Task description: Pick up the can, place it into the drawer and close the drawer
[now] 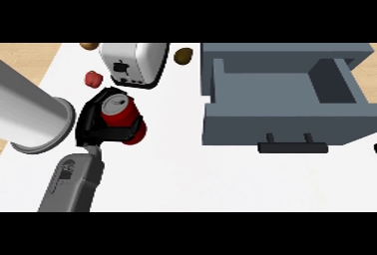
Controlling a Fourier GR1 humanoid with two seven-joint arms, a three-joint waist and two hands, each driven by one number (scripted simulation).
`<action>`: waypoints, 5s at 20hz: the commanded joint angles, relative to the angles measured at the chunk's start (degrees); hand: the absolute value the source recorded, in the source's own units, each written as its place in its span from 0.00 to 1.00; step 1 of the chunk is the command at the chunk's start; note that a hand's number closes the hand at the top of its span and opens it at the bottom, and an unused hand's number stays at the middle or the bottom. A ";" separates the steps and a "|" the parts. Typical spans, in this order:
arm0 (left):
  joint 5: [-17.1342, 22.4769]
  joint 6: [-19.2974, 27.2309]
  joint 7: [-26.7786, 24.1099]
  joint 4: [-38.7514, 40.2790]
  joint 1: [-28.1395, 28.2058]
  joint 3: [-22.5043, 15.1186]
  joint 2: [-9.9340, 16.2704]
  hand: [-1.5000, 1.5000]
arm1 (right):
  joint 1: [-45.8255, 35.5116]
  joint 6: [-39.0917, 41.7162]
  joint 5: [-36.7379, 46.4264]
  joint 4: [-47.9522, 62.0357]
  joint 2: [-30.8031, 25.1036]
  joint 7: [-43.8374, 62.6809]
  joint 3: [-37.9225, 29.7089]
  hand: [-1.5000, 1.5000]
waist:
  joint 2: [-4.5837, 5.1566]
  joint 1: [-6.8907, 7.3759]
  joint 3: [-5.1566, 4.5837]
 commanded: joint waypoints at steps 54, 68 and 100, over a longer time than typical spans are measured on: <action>19.79 31.70 17.57 40.63 -65.76 -29.94 -3.25 1.00 | -6.81 -0.12 0.17 1.10 -1.47 3.08 -0.75 0.00 | 1.17 -4.71 0.08; 24.12 36.12 12.82 45.11 -63.78 -39.02 -3.25 1.00 | -11.07 -1.21 3.00 5.32 -0.88 1.81 1.35 0.00 | 1.72 -6.45 0.12; 35.91 44.35 6.80 44.28 -61.18 -41.64 -3.25 0.00 | -13.70 1.02 18.90 -0.60 -9.45 -3.98 4.83 0.00 | 1.86 -6.20 0.03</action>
